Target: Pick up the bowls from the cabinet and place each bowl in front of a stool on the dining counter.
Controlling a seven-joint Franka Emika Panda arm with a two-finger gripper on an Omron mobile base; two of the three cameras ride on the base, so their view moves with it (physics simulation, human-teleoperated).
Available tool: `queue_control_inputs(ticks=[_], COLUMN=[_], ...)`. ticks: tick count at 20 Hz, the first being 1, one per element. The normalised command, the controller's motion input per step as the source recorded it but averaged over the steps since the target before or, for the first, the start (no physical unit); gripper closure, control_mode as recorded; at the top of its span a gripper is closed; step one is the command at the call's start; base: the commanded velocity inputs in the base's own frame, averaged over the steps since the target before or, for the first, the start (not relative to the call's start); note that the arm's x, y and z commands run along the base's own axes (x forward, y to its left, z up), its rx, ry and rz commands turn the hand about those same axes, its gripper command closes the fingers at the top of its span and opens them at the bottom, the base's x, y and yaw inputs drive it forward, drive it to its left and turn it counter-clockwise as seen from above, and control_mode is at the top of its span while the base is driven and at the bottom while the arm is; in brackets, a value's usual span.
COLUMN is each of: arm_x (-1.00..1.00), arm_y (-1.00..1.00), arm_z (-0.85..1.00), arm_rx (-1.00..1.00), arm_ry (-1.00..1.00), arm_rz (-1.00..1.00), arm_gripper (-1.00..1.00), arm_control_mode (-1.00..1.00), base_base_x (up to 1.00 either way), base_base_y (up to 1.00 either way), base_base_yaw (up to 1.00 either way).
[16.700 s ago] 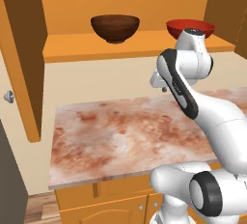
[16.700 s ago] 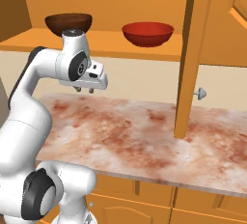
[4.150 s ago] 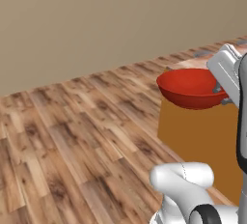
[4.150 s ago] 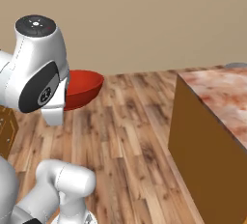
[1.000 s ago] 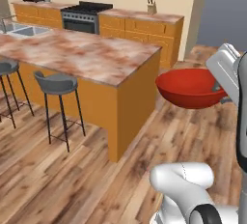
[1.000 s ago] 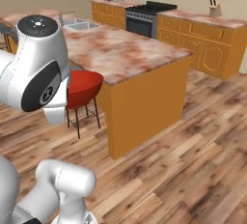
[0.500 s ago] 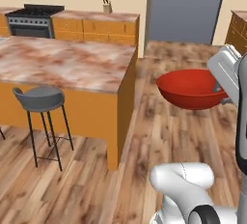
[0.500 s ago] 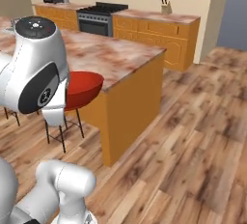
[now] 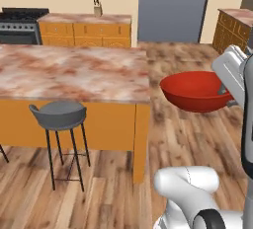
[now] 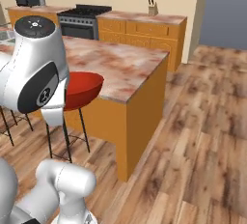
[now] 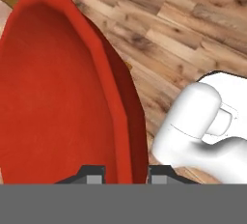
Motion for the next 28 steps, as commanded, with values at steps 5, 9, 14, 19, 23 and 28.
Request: queue_control_inputs(ticks=[5,9,14,19,23,28], arm_x=[0.00,0.00,0.00,0.00,0.00,0.00], arm_y=[0.00,0.00,0.00,0.00,0.00,0.00], arm_z=[0.00,0.00,0.00,0.00,0.00,0.00], arm_rx=[0.00,0.00,0.00,0.00,0.00,0.00], arm_ry=[0.00,0.00,0.00,0.00,0.00,0.00], arm_rz=[0.00,0.00,0.00,0.00,0.00,0.00], arm_gripper=[1.00,1.00,1.00,1.00,1.00,1.00], arm_control_mode=[1.00,1.00,1.00,1.00,1.00,1.00], base_base_x=[0.80,0.88,0.35,0.38,0.64,0.77], base_base_y=[1.00,1.00,1.00,0.85,0.57,0.52], base_base_yaw=[-0.32,-0.32,-0.30,-0.23,-0.16,-0.13])
